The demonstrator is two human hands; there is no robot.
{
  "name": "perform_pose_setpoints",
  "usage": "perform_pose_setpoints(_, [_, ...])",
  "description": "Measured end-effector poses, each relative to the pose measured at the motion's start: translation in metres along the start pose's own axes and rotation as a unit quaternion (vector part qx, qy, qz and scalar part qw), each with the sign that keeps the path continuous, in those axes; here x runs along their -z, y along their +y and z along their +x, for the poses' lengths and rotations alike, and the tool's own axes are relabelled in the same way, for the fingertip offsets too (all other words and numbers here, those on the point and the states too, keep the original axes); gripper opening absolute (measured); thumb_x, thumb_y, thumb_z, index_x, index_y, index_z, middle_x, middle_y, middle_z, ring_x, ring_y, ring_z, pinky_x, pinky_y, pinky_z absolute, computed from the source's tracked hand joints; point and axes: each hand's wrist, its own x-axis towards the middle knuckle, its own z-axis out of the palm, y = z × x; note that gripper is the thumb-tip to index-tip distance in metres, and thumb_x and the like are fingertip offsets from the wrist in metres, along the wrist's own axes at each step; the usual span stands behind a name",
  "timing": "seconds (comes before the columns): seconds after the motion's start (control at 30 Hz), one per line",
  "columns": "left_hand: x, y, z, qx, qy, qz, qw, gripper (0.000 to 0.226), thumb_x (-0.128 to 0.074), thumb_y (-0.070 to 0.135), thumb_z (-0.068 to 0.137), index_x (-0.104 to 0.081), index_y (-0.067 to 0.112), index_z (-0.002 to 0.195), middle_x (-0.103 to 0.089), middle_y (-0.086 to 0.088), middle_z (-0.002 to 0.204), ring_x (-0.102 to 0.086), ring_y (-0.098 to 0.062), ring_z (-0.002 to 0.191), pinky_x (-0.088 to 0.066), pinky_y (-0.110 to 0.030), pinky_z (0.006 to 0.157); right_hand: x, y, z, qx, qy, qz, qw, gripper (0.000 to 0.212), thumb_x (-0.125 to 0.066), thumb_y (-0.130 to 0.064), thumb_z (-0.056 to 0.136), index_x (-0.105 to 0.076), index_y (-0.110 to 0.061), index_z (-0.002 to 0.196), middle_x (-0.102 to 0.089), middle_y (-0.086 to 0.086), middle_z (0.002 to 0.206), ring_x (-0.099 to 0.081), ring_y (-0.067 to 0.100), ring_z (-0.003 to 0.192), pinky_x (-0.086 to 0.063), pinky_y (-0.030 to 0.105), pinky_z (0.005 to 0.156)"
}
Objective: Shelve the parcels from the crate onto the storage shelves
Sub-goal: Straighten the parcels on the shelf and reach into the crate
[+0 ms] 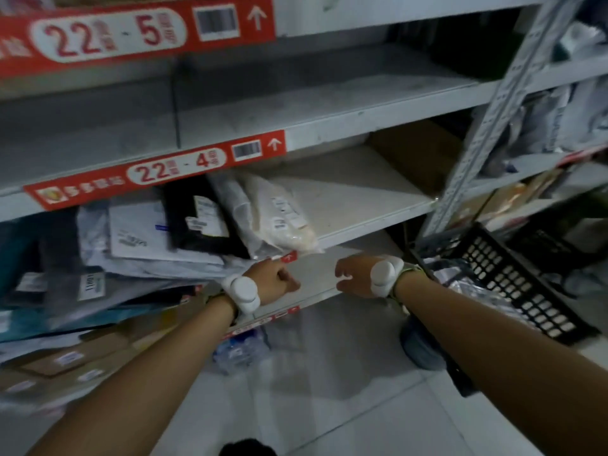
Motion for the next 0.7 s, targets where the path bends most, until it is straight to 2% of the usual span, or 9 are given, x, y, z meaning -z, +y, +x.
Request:
perform_pose_setpoints(0.13, [-0.035,0.034,0.022,0.009,-0.038,-0.011,0.999,0.023,-0.071,0.044,0.083,-0.064,0.023,0.078,-0.068,0.005,0.083,-0.064,-0.016,0.079,-0.048,-0.025,0.07,-0.02,0.057,-0.004,-0.038,-0.014,0.035,0.999,0.039,-0.055,-0.045,0.096,-0.053,-0.025,0.13,-0.054,0.002,0.137,-0.053,0.026,0.123,-0.041,0.034,0.104])
perform_pose_setpoints(0.27, [-0.069,0.073,0.056,0.002,-0.078,-0.007,0.997,0.019,-0.072,0.041,0.083,-0.066,0.022,0.084,-0.069,0.003,0.09,-0.066,-0.019,0.088,-0.051,-0.027,0.078,-0.03,0.113,-0.013,-0.06,-0.03,0.053,0.996,0.044,-0.055,-0.041,0.098,-0.054,-0.016,0.134,-0.052,0.006,0.14,-0.05,0.027,0.129,-0.04,0.035,0.106])
perform_pose_setpoints(0.43, [-0.097,0.127,0.111,-0.028,-0.102,0.005,0.994,0.019,-0.07,0.043,0.085,-0.062,0.025,0.086,-0.066,0.003,0.095,-0.063,-0.02,0.09,-0.046,-0.025,0.076,-0.031,0.193,-0.007,-0.105,-0.076,0.047,0.99,0.058,-0.048,-0.044,0.101,-0.035,-0.018,0.151,-0.034,0.004,0.157,-0.034,0.024,0.143,-0.029,0.031,0.112])
perform_pose_setpoints(0.5, [-0.105,0.142,0.128,-0.034,-0.104,0.004,0.994,0.024,-0.068,0.044,0.086,-0.061,0.026,0.099,-0.065,0.002,0.105,-0.061,-0.02,0.096,-0.047,-0.027,0.081,-0.031,0.211,-0.003,-0.12,-0.07,0.022,0.99,0.06,-0.045,-0.047,0.101,-0.033,-0.019,0.152,-0.034,0.004,0.158,-0.034,0.027,0.144,-0.03,0.035,0.112])
perform_pose_setpoints(0.57, [-0.122,0.161,0.154,-0.037,-0.109,-0.005,0.993,0.041,-0.067,0.045,0.087,-0.059,0.022,0.121,-0.063,-0.002,0.121,-0.06,-0.023,0.106,-0.047,-0.029,0.088,-0.03,0.235,0.0,-0.134,-0.064,-0.013,0.989,0.06,-0.042,-0.049,0.101,-0.031,-0.02,0.152,-0.035,0.005,0.157,-0.035,0.031,0.142,-0.031,0.043,0.111])
perform_pose_setpoints(0.7, [-0.153,0.208,0.195,-0.039,-0.137,-0.017,0.99,0.07,-0.066,0.042,0.09,-0.037,0.017,0.148,-0.046,-0.007,0.148,-0.051,-0.027,0.129,-0.038,-0.023,0.089,-0.032,0.295,-0.007,-0.166,-0.097,-0.013,0.981,0.065,-0.044,-0.043,0.102,-0.02,-0.017,0.156,-0.029,0.01,0.158,-0.034,0.031,0.143,-0.033,0.036,0.111])
